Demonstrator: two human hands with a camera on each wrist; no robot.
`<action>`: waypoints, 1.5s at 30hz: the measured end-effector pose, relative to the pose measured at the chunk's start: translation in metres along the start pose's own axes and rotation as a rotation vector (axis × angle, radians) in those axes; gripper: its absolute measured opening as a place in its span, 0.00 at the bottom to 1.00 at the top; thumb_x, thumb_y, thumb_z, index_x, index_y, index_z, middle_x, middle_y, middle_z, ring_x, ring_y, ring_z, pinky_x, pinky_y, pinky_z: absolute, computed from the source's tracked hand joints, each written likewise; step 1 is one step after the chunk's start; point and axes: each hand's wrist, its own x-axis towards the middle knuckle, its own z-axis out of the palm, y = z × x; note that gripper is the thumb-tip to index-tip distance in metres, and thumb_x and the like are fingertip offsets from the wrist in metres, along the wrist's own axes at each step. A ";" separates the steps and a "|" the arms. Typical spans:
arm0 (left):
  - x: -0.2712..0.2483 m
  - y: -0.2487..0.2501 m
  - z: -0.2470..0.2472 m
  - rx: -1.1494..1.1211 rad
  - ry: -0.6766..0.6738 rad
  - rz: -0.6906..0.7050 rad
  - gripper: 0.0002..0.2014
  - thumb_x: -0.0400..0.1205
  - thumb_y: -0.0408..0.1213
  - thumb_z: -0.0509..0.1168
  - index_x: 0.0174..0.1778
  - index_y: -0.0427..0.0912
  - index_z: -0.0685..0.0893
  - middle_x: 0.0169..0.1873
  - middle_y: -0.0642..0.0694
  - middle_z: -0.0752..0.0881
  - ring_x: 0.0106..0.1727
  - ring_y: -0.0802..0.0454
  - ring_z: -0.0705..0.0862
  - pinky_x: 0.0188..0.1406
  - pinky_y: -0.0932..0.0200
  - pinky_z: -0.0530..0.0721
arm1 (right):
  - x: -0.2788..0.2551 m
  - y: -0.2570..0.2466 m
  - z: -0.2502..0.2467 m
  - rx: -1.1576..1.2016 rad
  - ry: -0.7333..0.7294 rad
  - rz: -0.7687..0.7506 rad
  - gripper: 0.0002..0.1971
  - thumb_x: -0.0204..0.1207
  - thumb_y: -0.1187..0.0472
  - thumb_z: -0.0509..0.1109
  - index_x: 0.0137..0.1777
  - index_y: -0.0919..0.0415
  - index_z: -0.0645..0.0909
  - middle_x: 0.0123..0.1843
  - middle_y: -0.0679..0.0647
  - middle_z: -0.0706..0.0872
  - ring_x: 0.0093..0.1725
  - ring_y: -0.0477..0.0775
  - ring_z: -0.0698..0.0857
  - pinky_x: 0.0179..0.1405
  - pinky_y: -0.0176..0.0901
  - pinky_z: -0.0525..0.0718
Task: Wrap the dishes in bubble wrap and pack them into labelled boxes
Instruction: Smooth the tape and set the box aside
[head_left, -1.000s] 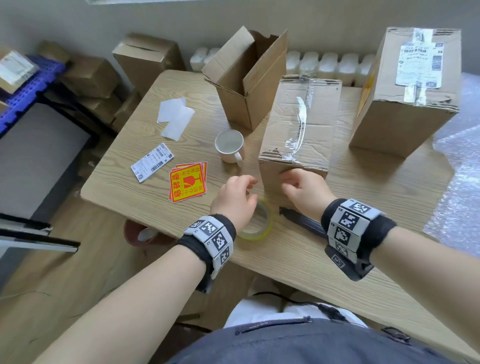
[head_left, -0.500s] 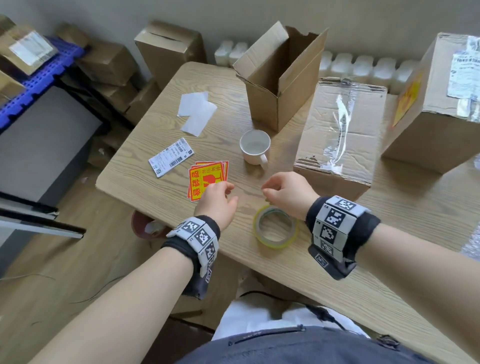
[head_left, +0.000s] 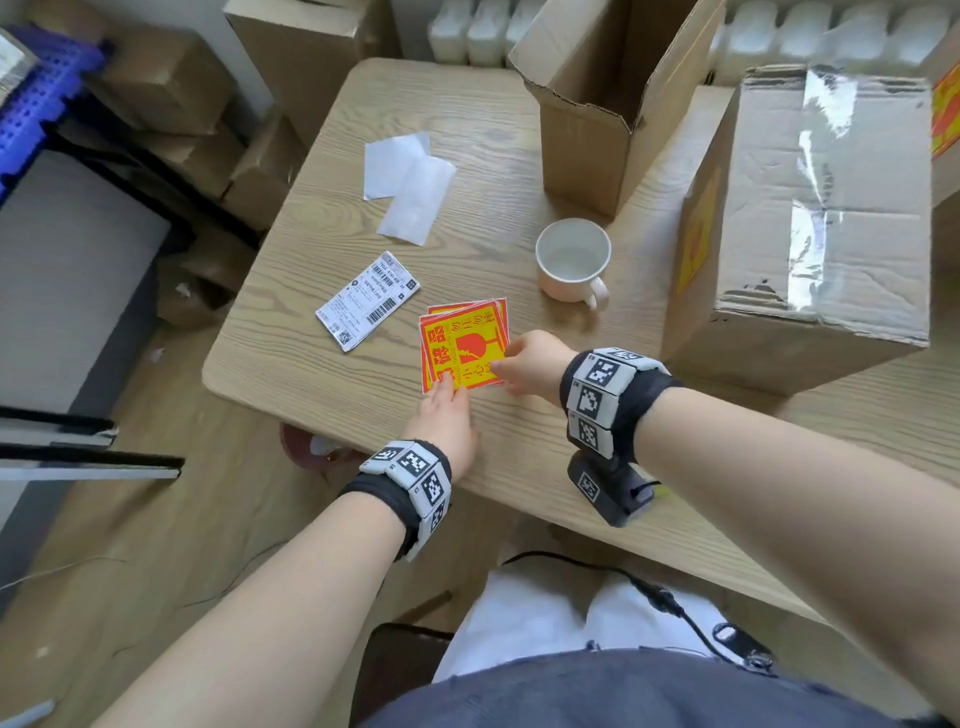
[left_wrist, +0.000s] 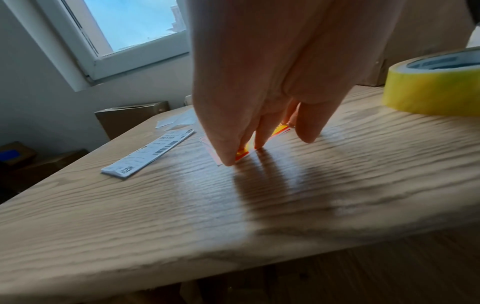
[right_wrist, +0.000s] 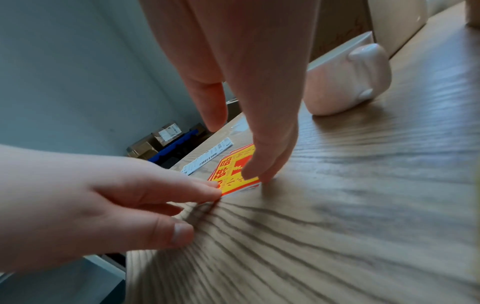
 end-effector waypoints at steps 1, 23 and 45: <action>0.000 0.000 0.001 0.005 0.006 0.018 0.28 0.86 0.39 0.56 0.81 0.35 0.56 0.83 0.37 0.48 0.84 0.43 0.51 0.80 0.54 0.50 | 0.000 -0.001 0.003 0.018 0.012 0.017 0.17 0.75 0.60 0.69 0.56 0.75 0.82 0.40 0.59 0.80 0.46 0.59 0.85 0.55 0.55 0.83; -0.009 0.024 -0.002 -0.127 0.050 0.058 0.25 0.87 0.39 0.56 0.81 0.40 0.62 0.81 0.41 0.59 0.82 0.44 0.58 0.80 0.52 0.55 | -0.008 0.014 -0.010 -0.031 0.215 0.147 0.05 0.72 0.69 0.69 0.45 0.62 0.80 0.51 0.60 0.89 0.51 0.61 0.88 0.52 0.50 0.87; -0.038 0.082 -0.060 -1.556 0.083 -0.083 0.11 0.82 0.28 0.64 0.60 0.38 0.79 0.44 0.44 0.87 0.40 0.54 0.86 0.39 0.62 0.87 | -0.098 0.055 -0.102 0.332 0.261 -0.242 0.15 0.73 0.69 0.74 0.58 0.61 0.76 0.50 0.61 0.86 0.39 0.57 0.89 0.34 0.46 0.90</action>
